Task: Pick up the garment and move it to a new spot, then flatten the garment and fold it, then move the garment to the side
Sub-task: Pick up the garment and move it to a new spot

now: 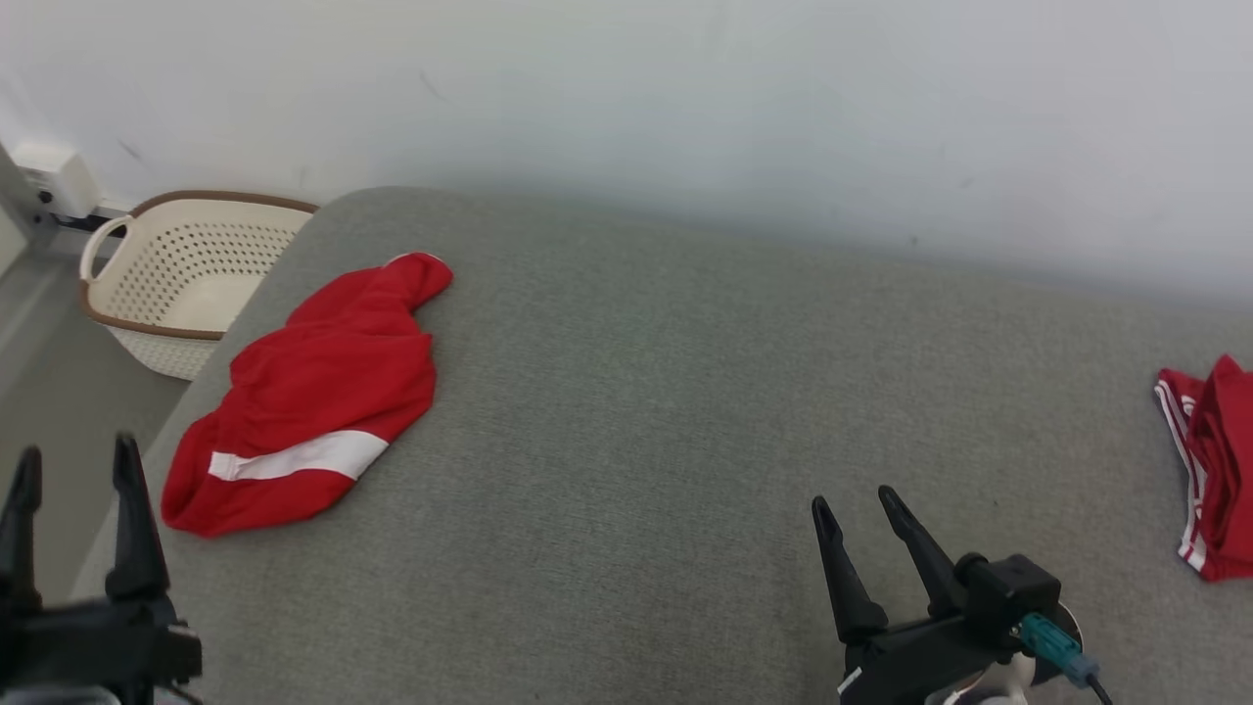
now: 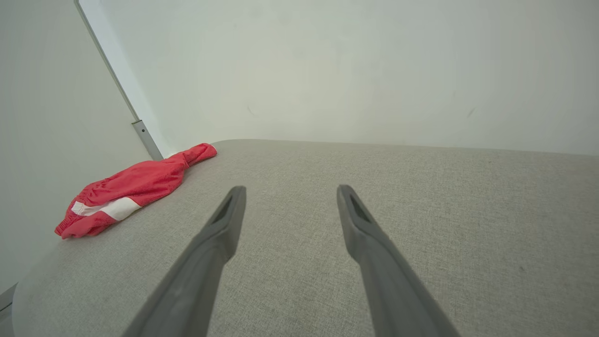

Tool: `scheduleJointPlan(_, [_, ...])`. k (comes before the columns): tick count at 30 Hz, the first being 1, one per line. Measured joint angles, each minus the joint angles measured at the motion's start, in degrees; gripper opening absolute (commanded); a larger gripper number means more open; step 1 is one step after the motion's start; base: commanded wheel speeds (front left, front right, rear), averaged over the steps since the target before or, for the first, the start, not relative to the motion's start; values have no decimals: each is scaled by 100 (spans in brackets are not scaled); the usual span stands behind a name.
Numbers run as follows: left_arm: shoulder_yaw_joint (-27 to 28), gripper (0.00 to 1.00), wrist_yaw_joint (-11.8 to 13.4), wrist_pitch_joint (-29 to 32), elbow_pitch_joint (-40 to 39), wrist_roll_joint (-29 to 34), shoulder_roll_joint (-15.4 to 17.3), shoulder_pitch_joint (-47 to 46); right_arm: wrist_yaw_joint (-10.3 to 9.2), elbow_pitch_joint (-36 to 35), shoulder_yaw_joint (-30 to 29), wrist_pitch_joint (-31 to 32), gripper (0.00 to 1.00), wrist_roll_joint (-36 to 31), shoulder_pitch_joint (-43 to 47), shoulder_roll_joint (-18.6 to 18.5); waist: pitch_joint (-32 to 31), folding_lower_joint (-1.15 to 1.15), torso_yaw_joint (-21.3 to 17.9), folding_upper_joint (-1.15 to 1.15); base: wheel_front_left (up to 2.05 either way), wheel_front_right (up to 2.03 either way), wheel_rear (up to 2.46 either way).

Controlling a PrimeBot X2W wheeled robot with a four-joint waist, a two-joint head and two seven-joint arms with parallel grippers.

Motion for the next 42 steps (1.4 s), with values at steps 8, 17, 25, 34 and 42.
scheduleJointPlan(8, [-16,100,-272,260,534,-269,308,-905,0,-51,60,12,100,-42,-313,-5,348,0,-422,0,0,0,0])
scheduleJointPlan(17, [-4,100,-437,481,1395,-450,612,-1828,0,-116,108,5,100,-94,-620,-9,791,1,-873,0,0,0,0])
scheduleJointPlan(25, [-53,100,-535,657,2301,-530,982,-2515,0,-179,110,-20,100,-143,-899,26,1246,1,-1301,1,0,0,0])
scheduleJointPlan(34, [-91,100,-635,755,3539,-602,1251,-2869,0,-186,116,-36,100,-158,-1002,121,1578,1,-1773,1,0,0,0])
scheduleJointPlan(42, [-300,100,-781,1209,4556,-716,1377,-3161,0,-226,70,-36,100,-187,-1000,122,1645,0,-2034,0,0,0,0])
